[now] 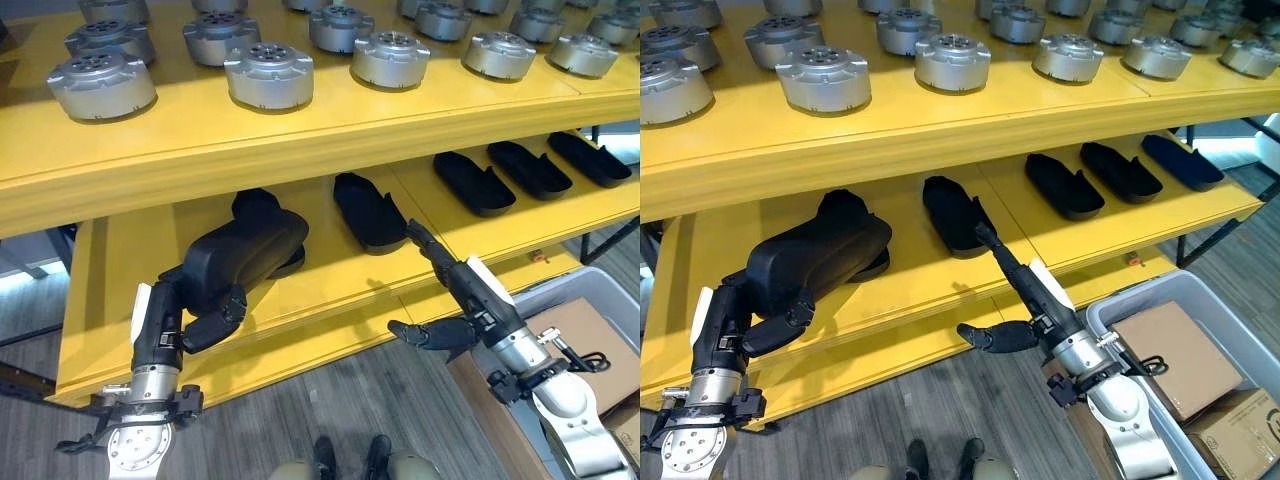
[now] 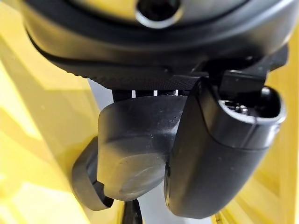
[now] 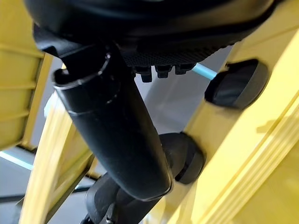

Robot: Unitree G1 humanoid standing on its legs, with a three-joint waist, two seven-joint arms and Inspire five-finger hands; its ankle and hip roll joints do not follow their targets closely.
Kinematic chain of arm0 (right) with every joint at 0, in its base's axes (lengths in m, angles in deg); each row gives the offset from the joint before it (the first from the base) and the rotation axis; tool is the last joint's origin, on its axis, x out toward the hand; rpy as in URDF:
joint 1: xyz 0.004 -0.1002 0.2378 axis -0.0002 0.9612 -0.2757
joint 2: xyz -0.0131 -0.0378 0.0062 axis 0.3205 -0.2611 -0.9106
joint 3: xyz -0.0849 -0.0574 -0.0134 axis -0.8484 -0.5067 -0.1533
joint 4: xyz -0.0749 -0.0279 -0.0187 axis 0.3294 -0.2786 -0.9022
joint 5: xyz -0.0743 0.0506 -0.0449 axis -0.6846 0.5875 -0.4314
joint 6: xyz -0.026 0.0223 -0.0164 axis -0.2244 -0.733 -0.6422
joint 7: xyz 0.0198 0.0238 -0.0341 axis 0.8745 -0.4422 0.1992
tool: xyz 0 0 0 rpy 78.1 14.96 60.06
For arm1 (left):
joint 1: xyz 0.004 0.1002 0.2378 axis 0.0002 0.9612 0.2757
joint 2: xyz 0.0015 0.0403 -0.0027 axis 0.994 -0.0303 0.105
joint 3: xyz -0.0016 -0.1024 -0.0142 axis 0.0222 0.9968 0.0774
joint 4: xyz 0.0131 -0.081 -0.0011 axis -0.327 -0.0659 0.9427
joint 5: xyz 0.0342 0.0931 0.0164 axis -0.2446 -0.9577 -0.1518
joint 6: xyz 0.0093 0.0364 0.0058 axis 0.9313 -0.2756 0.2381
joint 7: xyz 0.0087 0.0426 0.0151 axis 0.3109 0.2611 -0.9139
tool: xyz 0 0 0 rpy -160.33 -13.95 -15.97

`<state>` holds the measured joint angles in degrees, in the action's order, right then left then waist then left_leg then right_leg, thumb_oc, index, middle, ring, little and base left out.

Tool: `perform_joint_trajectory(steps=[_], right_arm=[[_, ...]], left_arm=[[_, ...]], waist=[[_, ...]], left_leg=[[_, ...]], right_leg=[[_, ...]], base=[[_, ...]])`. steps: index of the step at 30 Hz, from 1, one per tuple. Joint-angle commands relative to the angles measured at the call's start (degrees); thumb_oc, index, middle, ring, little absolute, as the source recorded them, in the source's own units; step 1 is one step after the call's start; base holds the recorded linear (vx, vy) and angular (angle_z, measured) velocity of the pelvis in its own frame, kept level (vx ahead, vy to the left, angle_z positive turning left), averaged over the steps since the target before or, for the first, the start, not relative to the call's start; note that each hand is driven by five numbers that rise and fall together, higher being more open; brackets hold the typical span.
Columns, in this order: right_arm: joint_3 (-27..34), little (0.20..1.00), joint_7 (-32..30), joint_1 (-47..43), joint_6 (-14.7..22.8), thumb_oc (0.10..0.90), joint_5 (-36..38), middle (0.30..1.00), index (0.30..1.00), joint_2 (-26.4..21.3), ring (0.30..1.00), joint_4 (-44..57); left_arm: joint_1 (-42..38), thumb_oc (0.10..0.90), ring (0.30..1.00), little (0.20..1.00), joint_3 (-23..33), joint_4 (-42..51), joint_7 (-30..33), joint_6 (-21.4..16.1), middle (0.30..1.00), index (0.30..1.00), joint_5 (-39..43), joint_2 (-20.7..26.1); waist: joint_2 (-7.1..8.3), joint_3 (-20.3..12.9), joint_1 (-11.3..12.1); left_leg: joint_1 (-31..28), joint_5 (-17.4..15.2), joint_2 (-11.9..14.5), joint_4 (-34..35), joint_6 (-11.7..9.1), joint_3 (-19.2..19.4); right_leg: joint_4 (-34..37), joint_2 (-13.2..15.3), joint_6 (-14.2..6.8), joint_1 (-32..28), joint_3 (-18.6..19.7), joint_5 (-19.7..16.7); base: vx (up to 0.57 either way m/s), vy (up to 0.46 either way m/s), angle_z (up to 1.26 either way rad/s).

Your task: Move parts from the plastic box to the shelf.

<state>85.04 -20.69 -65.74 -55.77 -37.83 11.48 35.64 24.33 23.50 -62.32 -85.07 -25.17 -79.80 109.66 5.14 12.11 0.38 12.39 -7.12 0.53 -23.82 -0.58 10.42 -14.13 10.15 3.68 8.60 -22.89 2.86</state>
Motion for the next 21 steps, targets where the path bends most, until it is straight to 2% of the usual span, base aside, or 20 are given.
perform_joint_trajectory(steps=[1, 3, 4, 5, 6, 7, 8, 9, 10, 12, 13, 14, 15, 16, 18, 21], right_arm=[[2.06, 1.000, -3.20, -4.81, 6.47, 0.900, 3.94, 1.000, 1.000, -0.56, 1.000, 5.06], [1.68, 1.000, -3.89, -5.32, 6.70, 0.900, 4.55, 1.000, 1.000, -0.51, 1.000, 4.81], [1.63, 1.000, -3.92, -5.45, 6.75, 0.900, 4.56, 1.000, 1.000, -0.58, 1.000, 4.70], [1.47, 1.000, -5.43, -6.41, 7.54, 0.900, 3.87, 1.000, 1.000, -1.11, 1.000, 4.45], [1.72, 1.000, -5.90, -6.45, 7.76, 0.900, 3.60, 1.000, 1.000, -1.17, 1.000, 4.29], [2.19, 1.000, -6.66, -6.49, 7.90, 0.900, 3.23, 1.000, 1.000, -1.29, 1.000, 4.08], [2.23, 1.000, -6.69, -6.43, 8.08, 0.900, 3.21, 1.000, 1.000, -1.39, 1.000, 3.97], [2.15, 1.000, -6.88, -6.42, 8.24, 0.900, 2.50, 1.000, 1.000, -1.38, 1.000, 3.87], [2.15, 1.000, -7.00, -5.89, 7.99, 0.900, 2.30, 1.000, 1.000, -1.37, 1.000, 3.85], [2.54, 1.000, -6.20, -4.78, 7.89, 0.900, 3.10, 1.000, 1.000, -0.85, 1.000, 4.04], [2.61, 1.000, -6.15, -4.66, 7.85, 0.900, 3.14, 1.000, 1.000, -0.82, 1.000, 4.13], [2.71, 1.000, -5.35, -3.67, 7.26, 0.900, 2.49, 1.000, 1.000, -0.80, 1.000, 4.42], [2.73, 1.000, -5.34, -3.57, 7.23, 0.900, 2.49, 1.000, 1.000, -0.77, 1.000, 4.48], [3.29, 1.000, -4.50, -1.93, 6.64, 0.900, 2.67, 1.000, 1.000, -0.46, 1.000, 4.64], [3.74, 1.000, -4.12, -0.96, 6.37, 0.900, 2.56, 1.000, 1.000, -0.28, 1.000, 5.01], [6.14, 1.000, -3.31, 2.53, 5.79, 0.900, 2.13, 1.000, 1.000, 0.77, 1.000, 5.84]], left_arm=[[-6.82, 0.400, 0.300, 0.300, 3.30, 10.88, 3.19, -8.51, 0.300, 0.300, 3.27, 0.46], [-7.67, 0.400, 0.300, 0.300, 3.50, 11.41, 4.29, -8.68, 0.300, 0.300, 3.61, 0.89], [-7.77, 0.400, 0.300, 0.300, 3.50, 11.34, 4.36, -8.69, 0.300, 0.300, 3.58, 0.86], [-9.53, 0.400, 0.300, 0.300, 3.48, 11.65, 5.27, -8.90, 0.300, 0.300, 3.96, 1.74], [-9.93, 0.400, 0.300, 0.300, 3.50, 11.62, 5.66, -8.70, 0.300, 0.300, 3.91, 1.59], [-10.26, 0.400, 0.300, 0.300, 3.18, 11.27, 5.72, -8.56, 0.300, 0.300, 4.02, 1.50], [-10.08, 0.400, 0.300, 0.300, 2.95, 11.12, 5.47, -8.72, 0.300, 0.300, 4.03, 1.29], [-10.12, 0.400, 0.300, 0.300, 2.63, 10.91, 5.49, -8.93, 0.300, 0.300, 4.06, 1.23], [-10.02, 0.400, 0.300, 0.300, 2.36, 10.83, 5.22, -8.90, 0.300, 0.300, 4.44, 1.15], [-9.23, 0.400, 0.300, 0.300, 2.73, 10.53, 4.83, -8.74, 0.300, 0.300, 4.36, 0.98], [-9.19, 0.400, 0.300, 0.300, 2.69, 10.54, 4.82, -8.74, 0.300, 0.300, 4.36, 1.01], [-8.38, 0.400, 0.300, 0.300, 2.54, 10.40, 4.09, -8.54, 0.300, 0.300, 4.31, 1.18], [-8.32, 0.400, 0.300, 0.300, 2.52, 10.43, 4.08, -8.53, 0.300, 0.300, 4.32, 1.20], [-7.70, 0.400, 0.300, 0.300, 2.45, 10.87, 3.10, -8.26, 0.300, 0.300, 4.86, 1.71], [-7.30, 0.400, 0.300, 0.300, 2.46, 10.70, 2.78, -8.14, 0.300, 0.300, 4.99, 2.00], [-7.10, 0.400, 0.300, 0.300, 2.43, 10.60, 2.28, -7.88, 0.300, 0.300, 4.81, 2.59]], waist=[[-2.29, -2.03, -3.07], [-3.68, -1.89, -3.74], [-3.67, -2.11, -3.82], [-4.61, -1.50, -4.76], [-5.02, -1.62, -4.77], [-5.43, -1.81, -5.26], [-5.61, -2.11, -5.49], [-6.04, -2.18, -4.79], [-6.12, -2.69, -4.27], [-5.81, -3.32, -4.04], [-5.71, -3.29, -4.05], [-5.20, -3.84, -3.97], [-5.06, -3.74, -3.93], [-4.49, -4.28, -3.78], [-4.15, -4.27, -3.81], [-3.06, -4.65, -4.51]], left_leg=[[-10.07, 12.69, 19.13, 10.13, -6.26, -3.49], [-11.30, 20.08, 23.72, 17.86, -7.37, -3.91], [-11.58, 20.68, 23.71, 18.92, -7.62, -3.82], [-11.05, 28.29, 27.71, 25.68, -9.57, -2.30], [-11.44, 31.03, 28.69, 27.67, -10.83, -1.25], [-11.40, 30.77, 28.99, 28.76, -12.11, 0.41], [-12.50, 28.76, 29.16, 28.82, -12.57, 1.85], [-12.15, 30.24, 29.63, 28.82, -13.03, 1.30], [-12.82, 28.78, 29.18, 28.82, -13.03, 0.68], [-13.34, 24.97, 28.19, 28.44, -12.22, 0.34], [-13.42, 24.90, 28.07, 28.42, -12.16, 0.34], [-13.84, 20.76, 26.43, 28.26, -11.38, 0.35], [-14.05, 20.65, 26.24, 28.24, -11.26, 0.44], [-14.46, 16.54, 24.55, 27.64, -10.20, 0.57], [-14.60, 15.56, 23.68, 26.99, -9.96, 0.42], [-14.66, 11.49, 21.18, 24.85, -9.03, 0.30]], right_leg=[[3.36, 0.16, -7.32, -4.69, 0.70, 0.82], [-1.70, 1.59, -8.17, -0.64, 0.78, 2.07], [-2.82, 1.76, -8.17, 0.05, 0.84, 2.80], [-9.01, 4.25, -8.54, 5.20, 1.10, 3.47], [-11.60, 5.35, -8.97, 6.87, 0.96, 4.02], [-14.53, 6.37, -9.83, 7.49, 1.05, 5.77], [-16.03, 6.65, -9.88, 8.33, 1.02, 6.19], [-17.03, 6.66, -9.68, 9.21, 1.18, 5.23], [-18.33, 7.23, -9.89, 9.77, 1.66, 5.79], [-18.56, 8.30, -10.45, 8.78, 2.30, 5.96], [-18.55, 8.42, -10.53, 8.67, 2.31, 5.95], [-17.36, 9.70, -11.58, 7.17, 2.60, 5.22], [-17.25, 9.85, -11.70, 6.97, 2.68, 5.14], [-15.45, 11.18, -12.66, 4.92, 2.59, 4.19], [-14.48, 11.82, -13.19, 3.55, 2.43, 3.66], [-10.39, 14.12, -15.19, -0.75, 1.33, 0.68]], base=[[-0.01, 0.180, -0.04], [-0.08, 0.182, 0.01], [-0.19, 0.323, 0.09], [-0.16, 0.317, 0.15], [-0.13, 0.399, 0.27], [0.03, 0.199, 0.32], [0.01, 0.202, 0.27], [0.00, 0.182, 0.19], [0.02, 0.208, -0.01], [0.06, 0.161, -0.05], [0.08, 0.212, 0.22], [0.06, 0.147, 0.32], [0.14, 0.281, 0.26], [0.10, 0.216, 0.17], [0.09, 0.221, 0.15], [0.07, 0.217, 0.19]])
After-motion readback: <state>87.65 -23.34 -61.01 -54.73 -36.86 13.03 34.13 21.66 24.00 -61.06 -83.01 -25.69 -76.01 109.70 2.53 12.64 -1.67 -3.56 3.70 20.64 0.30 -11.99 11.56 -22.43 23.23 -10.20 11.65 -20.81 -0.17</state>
